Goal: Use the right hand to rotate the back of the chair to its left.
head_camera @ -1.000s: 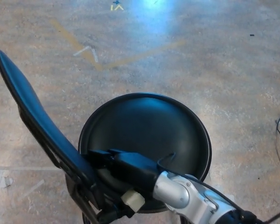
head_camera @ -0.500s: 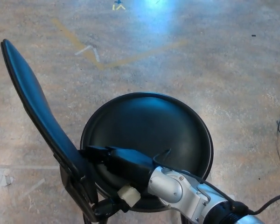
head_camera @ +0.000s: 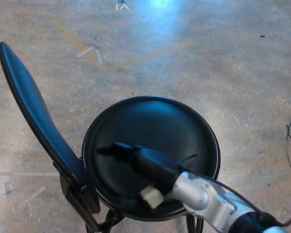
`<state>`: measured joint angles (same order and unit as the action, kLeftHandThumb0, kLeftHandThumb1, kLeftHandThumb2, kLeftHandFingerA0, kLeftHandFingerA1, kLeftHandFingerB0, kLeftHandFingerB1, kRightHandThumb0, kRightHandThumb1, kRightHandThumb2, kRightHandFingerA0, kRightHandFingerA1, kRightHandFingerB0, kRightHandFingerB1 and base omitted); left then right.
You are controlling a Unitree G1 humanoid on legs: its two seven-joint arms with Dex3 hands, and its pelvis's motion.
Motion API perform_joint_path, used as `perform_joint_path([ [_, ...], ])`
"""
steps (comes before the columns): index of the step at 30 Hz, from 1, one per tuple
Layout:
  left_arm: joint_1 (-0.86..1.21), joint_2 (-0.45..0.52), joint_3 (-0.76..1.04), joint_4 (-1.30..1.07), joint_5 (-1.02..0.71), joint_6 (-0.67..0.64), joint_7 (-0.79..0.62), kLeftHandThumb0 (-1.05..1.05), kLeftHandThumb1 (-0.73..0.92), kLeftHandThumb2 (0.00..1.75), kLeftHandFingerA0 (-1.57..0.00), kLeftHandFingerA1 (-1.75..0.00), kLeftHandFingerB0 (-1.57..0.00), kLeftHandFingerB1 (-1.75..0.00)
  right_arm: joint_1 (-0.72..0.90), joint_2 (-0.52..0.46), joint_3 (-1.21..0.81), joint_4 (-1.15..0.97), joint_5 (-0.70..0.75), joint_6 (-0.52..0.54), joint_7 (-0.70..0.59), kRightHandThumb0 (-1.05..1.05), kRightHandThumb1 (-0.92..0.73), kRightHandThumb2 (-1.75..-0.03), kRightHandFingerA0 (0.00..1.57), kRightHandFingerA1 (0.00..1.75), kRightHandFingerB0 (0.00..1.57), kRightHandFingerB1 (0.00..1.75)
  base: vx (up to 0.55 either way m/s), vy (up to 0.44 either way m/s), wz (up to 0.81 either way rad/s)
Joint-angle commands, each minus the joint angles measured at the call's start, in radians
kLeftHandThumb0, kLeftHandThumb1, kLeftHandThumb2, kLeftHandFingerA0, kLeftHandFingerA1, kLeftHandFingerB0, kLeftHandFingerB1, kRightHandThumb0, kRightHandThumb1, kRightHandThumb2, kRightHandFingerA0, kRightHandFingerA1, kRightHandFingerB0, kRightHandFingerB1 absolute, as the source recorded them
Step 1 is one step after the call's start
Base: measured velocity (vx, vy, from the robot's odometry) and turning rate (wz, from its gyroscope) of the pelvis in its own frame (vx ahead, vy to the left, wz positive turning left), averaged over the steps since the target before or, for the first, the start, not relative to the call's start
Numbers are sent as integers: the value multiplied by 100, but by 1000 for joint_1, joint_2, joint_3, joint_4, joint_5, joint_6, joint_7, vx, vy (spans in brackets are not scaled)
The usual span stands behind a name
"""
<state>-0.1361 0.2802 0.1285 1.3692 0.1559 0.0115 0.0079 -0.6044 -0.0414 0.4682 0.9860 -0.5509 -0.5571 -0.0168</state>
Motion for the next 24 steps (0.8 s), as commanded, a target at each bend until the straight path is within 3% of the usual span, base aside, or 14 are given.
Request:
perform_joint_path([
  [1, 10, 0, -4, 3, 9, 6, -3, -47, 75, 62, -56, -47, -48, -41, 125, -114, -69, -144, 52, -78, -39, -105, -65, -108, 0, 44, 0, 46, 0, 0, 0],
  [2, 9, 0, -5, 3, 10, 7, -5, -47, 75, 62, -56, -47, -48, -41, 149, -138, -83, -171, 61, -89, -41, -105, -65, -108, 0, 44, 0, 46, 0, 0, 0],
  [3, 10, 1, -13, 3, 17, 4, -4, -46, 76, 62, -57, -47, -48, -41, 180, -169, -102, -204, 70, -103, -38, -105, -74, -64, 0, 15, 0, 20, 0, 0, 0],
  [5, 15, -2, -12, 3, 13, 3, -2, -45, 77, 63, -56, -48, -47, -41, 248, -214, -146, -270, 84, -110, -51, -105, -74, -64, 0, 16, 0, 21, 0, 0, 0],
  [9, 21, -6, -10, 3, 8, -3, -2, -46, 75, 62, -55, -47, -48, -41, 380, -317, -256, -356, 112, -103, -87, -105, -80, -66, 0, 0, 0, 3, 0, 0, 0],
  [13, 20, -12, -19, 4, 14, -5, 2, -46, 74, 62, -57, -48, -49, -42, 436, -367, -349, -323, 132, -79, -130, -105, -92, -70, 0, 0, 0, 4, 0, 0, 0],
  [17, 22, -18, -10, 4, 3, 0, 2, -44, 75, 62, -54, -47, -47, -41, 432, -349, -437, -146, 192, -89, -186, -105, -90, -68, 0, 3, 0, 8, 0, 0, 0],
  [18, 22, -19, -10, 3, 3, -1, 2, -46, 74, 62, -55, -48, -48, -42, 424, -341, -461, -93, 220, -89, -182, -105, -90, -73, 0, 9, 0, 16, 0, 0, 0],
  [19, 23, -21, -8, 3, 2, -2, 3, -45, 74, 62, -55, -48, -48, -42, 408, -328, -496, -15, 257, -86, -176, -105, -92, -67, 0, 27, 0, 29, 0, 0, 0],
  [24, 32, -23, -25, 5, 22, -8, 4, -42, 75, 62, -56, -48, -48, -42, 367, -302, -583, 181, 300, -42, -204, -105, -92, -75, 0, 40, 0, 22, 0, 0, 0],
])
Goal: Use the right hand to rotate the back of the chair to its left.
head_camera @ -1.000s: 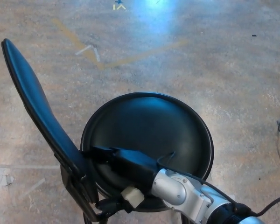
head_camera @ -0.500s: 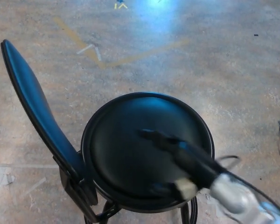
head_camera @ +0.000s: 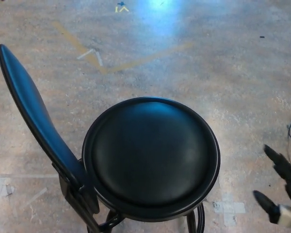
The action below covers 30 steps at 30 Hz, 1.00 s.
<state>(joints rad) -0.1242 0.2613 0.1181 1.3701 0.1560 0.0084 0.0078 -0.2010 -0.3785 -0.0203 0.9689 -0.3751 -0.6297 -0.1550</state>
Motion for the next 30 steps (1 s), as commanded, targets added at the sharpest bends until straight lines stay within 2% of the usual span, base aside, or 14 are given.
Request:
perform_joint_path([
  [1, 20, -5, -13, 4, 20, -5, 4, -42, 75, 62, -56, -48, -48, -42, -40, 34, -96, 211, 120, 39, -71, -105, -92, -75, 0, 40, 0, 22, 0, 0, 0],
  [4, 18, -8, -17, 3, 17, -2, 12, -45, 75, 62, -58, -49, -50, -42, -55, 35, -113, 308, 110, 131, -87, -105, -92, -76, 0, 41, 0, 28, 0, 0, 0],
  [5, 18, -7, -21, 3, 19, -3, 10, -45, 75, 62, -57, -49, -49, -42, -54, 37, -103, 321, 94, 160, -107, -105, -92, -82, 0, 58, 0, 34, 0, 0, 0],
  [7, 18, -7, -27, 2, 22, -4, 7, -45, 75, 62, -57, -49, -49, -42, -53, 39, -85, 347, 72, 202, -140, -105, -92, -82, 0, 58, 0, 34, 0, 0, 0],
  [8, 19, -9, -25, 3, 19, -5, 11, -45, 75, 62, -58, -48, -48, -41, -47, 46, -82, 361, 70, 235, -142, -105, -92, -83, 0, 75, 0, 58, 0, 0, 0],
  [10, 18, -9, -28, 3, 19, -4, 9, -45, 75, 63, -59, -49, -49, -43, -36, 56, -65, 382, 56, 295, -142, -105, -92, -87, 0, 86, 0, 66, 0, 0, 0],
  [11, 21, -9, -28, 3, 20, -6, 8, -45, 74, 62, -59, -50, -51, -43, -23, 61, -54, 391, 46, 324, -139, -105, -92, -87, 0, 109, 0, 71, 0, 0, 0],
  [13, 22, -12, -17, 3, 6, -1, 10, -42, 76, 62, -57, -49, -49, -43, -13, 69, -46, 398, 45, 351, -130, -105, -92, -87, 0, 101, 0, 73, 0, 0, 0],
  [14, 23, -11, -19, 3, 8, -3, 9, -44, 77, 63, -55, -47, -47, -41, -4, 76, -49, 403, 52, 366, -113, -105, -89, -89, 0, 122, 0, 84, 0, 0, 0],
  [16, 24, -10, -28, 5, 19, -3, 8, -45, 76, 62, -55, -47, -48, -41, 14, 91, -62, 409, 72, 393, -75, -105, -87, -87, 0, 109, 0, 86, 0, 0, 0],
  [17, 23, -9, -30, 5, 21, -1, 9, -45, 75, 62, -56, -47, -48, -41, 22, 97, -67, 411, 79, 403, -64, -105, -66, -127, 3, 98, 0, 81, 0, 0, 0],
  [18, 23, -9, -32, 5, 22, 0, 9, -45, 75, 62, -56, -47, -48, -41, 30, 103, -71, 412, 83, 413, -57, -105, -66, -127, 3, 98, 0, 81, 0, 0, 0],
  [19, 21, -11, -28, 4, 17, 3, 10, -46, 76, 63, -56, -46, -48, -40, 40, 112, -89, 412, 103, 419, -44, -105, -83, -81, 0, 121, 0, 103, 0, 0, 0],
  [30, 23, -7, -28, 1, 12, -2, 12, -46, 75, 63, -58, -49, -49, -42, 58, 140, -129, 404, 134, 474, 1, -105, -81, -89, 0, 132, 0, 107, 0, 0, 0],
])
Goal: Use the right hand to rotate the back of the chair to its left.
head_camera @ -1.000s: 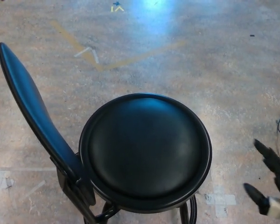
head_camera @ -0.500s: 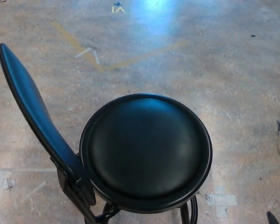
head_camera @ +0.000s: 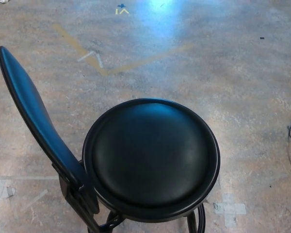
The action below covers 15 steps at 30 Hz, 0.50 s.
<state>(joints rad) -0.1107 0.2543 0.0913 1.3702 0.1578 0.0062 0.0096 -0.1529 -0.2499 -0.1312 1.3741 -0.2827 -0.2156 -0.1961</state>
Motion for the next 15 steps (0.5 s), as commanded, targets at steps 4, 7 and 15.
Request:
perform_joint_path([
  [4, 10, 2, 8, 4, 7, -2, 8, -44, 74, 62, -58, -49, -49, -42, 2, 17, -31, -4, 54, 57, 57, -105, -77, -96, 0, 146, 0, 117, 0, 0, 0],
  [7, 14, 3, 4, 2, 10, -1, 8, -43, 76, 62, -56, -48, -49, -43, 3, 22, -34, -4, 56, 67, 59, -105, -51, -130, 10, 95, 11, 82, 0, 0, 0],
  [15, 18, 4, 27, 3, -1, 2, 4, -45, 73, 62, -56, -47, -50, -42, 10, 35, -52, -6, 71, 63, 73, -105, -52, -129, 15, 97, 10, 83, 0, 0, 0],
])
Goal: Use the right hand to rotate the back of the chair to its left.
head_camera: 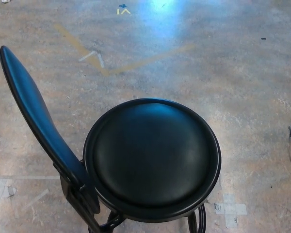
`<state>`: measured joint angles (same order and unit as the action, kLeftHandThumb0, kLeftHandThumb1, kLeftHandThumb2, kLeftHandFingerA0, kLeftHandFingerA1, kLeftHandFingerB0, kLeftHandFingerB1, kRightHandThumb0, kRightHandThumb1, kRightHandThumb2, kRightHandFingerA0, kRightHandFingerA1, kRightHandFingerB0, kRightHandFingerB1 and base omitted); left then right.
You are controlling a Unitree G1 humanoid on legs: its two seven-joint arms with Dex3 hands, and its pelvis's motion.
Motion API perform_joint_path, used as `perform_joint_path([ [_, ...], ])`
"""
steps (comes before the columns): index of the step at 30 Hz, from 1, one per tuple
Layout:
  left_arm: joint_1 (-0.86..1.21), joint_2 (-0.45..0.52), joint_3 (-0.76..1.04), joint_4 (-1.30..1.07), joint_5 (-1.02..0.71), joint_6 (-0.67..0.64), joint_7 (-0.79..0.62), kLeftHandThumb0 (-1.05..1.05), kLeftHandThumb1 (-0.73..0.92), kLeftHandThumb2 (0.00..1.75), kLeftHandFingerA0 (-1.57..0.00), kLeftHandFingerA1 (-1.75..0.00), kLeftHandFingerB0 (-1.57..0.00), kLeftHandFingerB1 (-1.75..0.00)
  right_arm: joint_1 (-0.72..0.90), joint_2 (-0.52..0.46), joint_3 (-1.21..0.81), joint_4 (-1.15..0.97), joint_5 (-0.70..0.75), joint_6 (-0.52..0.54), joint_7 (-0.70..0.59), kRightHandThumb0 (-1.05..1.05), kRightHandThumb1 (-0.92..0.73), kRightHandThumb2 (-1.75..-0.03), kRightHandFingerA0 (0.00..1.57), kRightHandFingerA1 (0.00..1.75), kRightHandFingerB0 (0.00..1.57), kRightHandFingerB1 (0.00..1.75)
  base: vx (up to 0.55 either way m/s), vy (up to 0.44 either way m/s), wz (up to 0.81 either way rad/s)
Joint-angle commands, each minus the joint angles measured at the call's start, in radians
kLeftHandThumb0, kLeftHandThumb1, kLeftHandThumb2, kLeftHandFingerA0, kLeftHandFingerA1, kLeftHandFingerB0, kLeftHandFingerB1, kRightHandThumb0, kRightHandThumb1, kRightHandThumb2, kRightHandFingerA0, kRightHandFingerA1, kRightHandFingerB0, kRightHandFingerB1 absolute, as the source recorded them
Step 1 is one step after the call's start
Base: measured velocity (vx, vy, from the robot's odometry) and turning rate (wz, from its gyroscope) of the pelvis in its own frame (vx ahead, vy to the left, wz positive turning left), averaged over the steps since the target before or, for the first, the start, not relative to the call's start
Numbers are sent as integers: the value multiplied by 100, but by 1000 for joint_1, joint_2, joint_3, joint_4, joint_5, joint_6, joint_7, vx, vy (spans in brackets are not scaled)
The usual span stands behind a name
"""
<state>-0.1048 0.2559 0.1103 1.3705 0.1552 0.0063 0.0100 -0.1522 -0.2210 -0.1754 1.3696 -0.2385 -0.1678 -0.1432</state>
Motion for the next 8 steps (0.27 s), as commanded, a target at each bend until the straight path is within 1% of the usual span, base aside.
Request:
perform_joint_path([
  [1, 10, 3, 6, 2, 3, 4, 1, -47, 73, 62, -55, -47, -49, -41, 10, 4, -5, -2, 25, 12, 26, -105, -52, -128, 21, 101, 11, 84, 0, 0, 0],
  [7, 8, 5, -8, 2, 17, 5, 1, -47, 75, 62, -55, -47, -48, -41, 7, 2, -3, -2, 31, 12, 27, -105, -51, -128, 24, 102, 11, 84, 0, 0, 0],
  [8, 9, 4, -7, 2, 15, 4, 2, -45, 75, 62, -56, -47, -48, -41, 5, 2, -1, -2, 30, 14, 27, -105, -53, -128, 19, 99, 12, 84, 0, 0, 0],
])
